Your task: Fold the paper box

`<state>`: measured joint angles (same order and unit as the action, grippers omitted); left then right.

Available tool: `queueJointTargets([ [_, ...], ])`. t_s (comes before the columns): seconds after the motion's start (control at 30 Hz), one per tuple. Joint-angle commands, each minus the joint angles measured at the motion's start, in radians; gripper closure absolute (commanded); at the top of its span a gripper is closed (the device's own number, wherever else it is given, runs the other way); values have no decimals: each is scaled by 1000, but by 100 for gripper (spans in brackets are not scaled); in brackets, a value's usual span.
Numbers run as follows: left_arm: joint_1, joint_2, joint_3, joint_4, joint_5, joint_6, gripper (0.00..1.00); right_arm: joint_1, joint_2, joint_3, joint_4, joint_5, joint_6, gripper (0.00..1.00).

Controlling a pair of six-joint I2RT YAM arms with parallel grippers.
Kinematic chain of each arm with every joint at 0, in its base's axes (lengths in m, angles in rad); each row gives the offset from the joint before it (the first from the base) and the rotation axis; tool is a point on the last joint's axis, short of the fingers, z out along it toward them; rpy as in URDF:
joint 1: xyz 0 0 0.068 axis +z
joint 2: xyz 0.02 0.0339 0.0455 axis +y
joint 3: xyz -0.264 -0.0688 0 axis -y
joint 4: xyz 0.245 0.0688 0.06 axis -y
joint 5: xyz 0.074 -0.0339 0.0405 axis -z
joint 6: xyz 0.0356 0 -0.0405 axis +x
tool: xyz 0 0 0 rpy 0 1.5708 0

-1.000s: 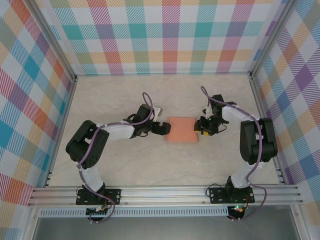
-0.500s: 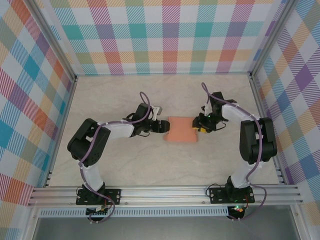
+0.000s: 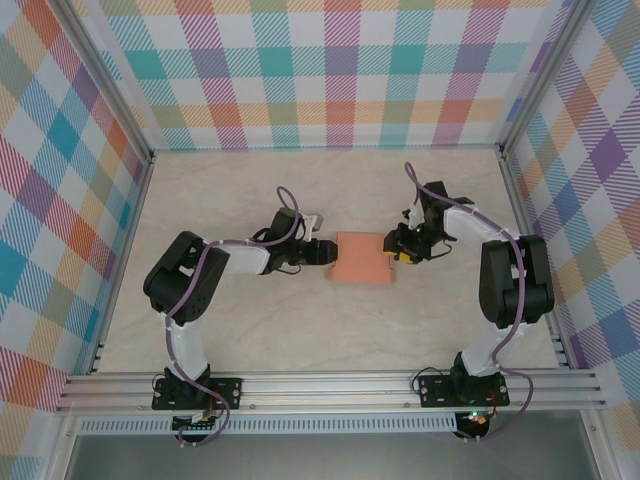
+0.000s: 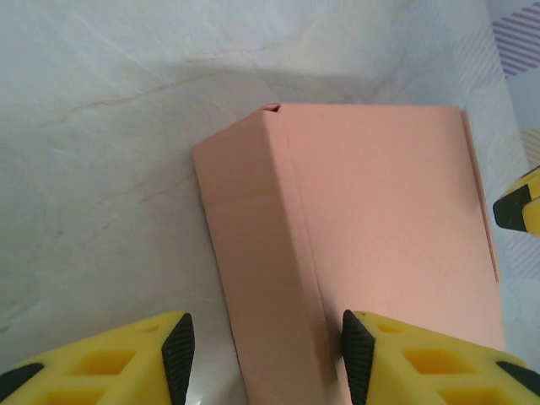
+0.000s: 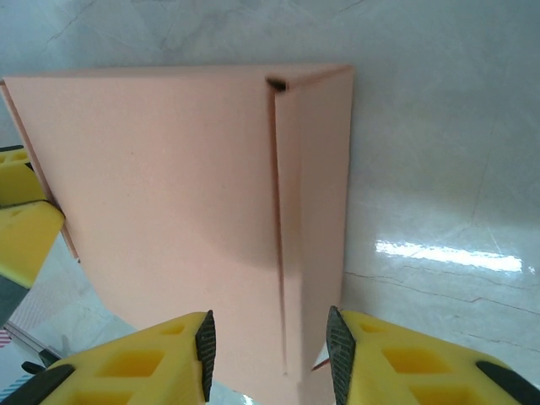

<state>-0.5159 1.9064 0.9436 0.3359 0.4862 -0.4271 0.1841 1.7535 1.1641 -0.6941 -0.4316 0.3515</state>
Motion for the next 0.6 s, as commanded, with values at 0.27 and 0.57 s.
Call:
queueJointTargets([
  [0.27, 94, 78, -79, 199, 140, -139, 51, -13, -129, -34, 123, -19, -11, 40],
  [0.57, 122, 125, -82, 264, 172, -221, 56, -15, -147, -226, 315, -171, 301, 26],
])
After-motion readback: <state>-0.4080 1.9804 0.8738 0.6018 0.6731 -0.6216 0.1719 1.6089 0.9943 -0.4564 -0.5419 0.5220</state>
